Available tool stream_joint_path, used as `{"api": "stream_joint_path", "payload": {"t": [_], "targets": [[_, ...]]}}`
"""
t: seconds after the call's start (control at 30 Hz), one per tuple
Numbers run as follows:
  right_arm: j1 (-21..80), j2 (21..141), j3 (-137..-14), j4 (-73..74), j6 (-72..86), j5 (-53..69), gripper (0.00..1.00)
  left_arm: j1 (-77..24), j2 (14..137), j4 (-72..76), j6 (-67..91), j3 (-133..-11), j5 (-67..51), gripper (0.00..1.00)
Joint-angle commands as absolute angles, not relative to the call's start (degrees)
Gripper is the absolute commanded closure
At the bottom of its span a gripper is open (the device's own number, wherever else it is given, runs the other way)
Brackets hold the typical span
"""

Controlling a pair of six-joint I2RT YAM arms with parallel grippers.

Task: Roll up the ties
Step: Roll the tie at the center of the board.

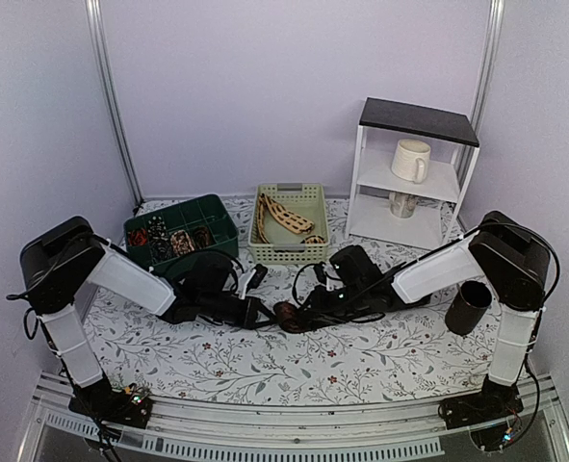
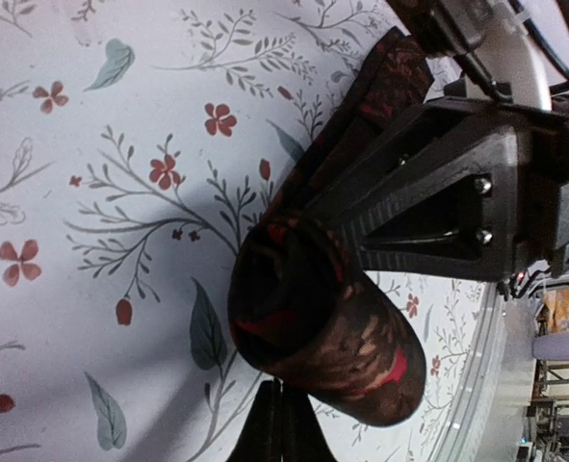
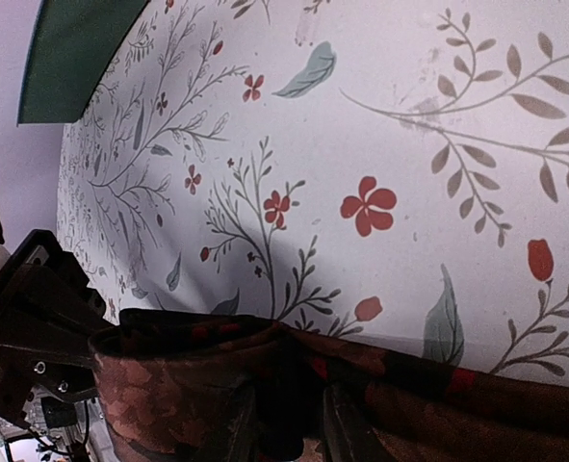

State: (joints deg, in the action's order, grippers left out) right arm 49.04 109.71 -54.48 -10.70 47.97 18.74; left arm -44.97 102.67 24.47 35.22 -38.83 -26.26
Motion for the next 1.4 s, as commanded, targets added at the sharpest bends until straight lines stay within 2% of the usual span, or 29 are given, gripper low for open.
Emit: {"api": "stream_joint_path", "payload": {"t": [0.0,0.47,0.73,1.1,1.37], "targets": [[48.9,109.7,-54.0,-9.7,45.8,20.2,0.75,-44.8,103.3,26.8,35.6,-41.0,-28.4,1.0],[49.5,109.9,-52.8,-14.6,48.0,22.1,0.8,-44.9,103.6,25.2,35.4,-44.0,-30.3,1.0],[49.2,108.0,-49.7,-16.6,48.0,18.8,0.81,-45.2,104.7,23.7,34.5,-46.2,-30.9,1.0],[49.1,105.3,-47.7,-18.1,47.5,16.6,0.89,-45.8,106.3,20.6,33.0,-49.0,-31.5,1.0],[49.1,103.2,-47.5,-17.0,47.4,14.2,0.85,-46.1,106.9,19.0,32.0,-51.0,-31.7,1.0]]}}
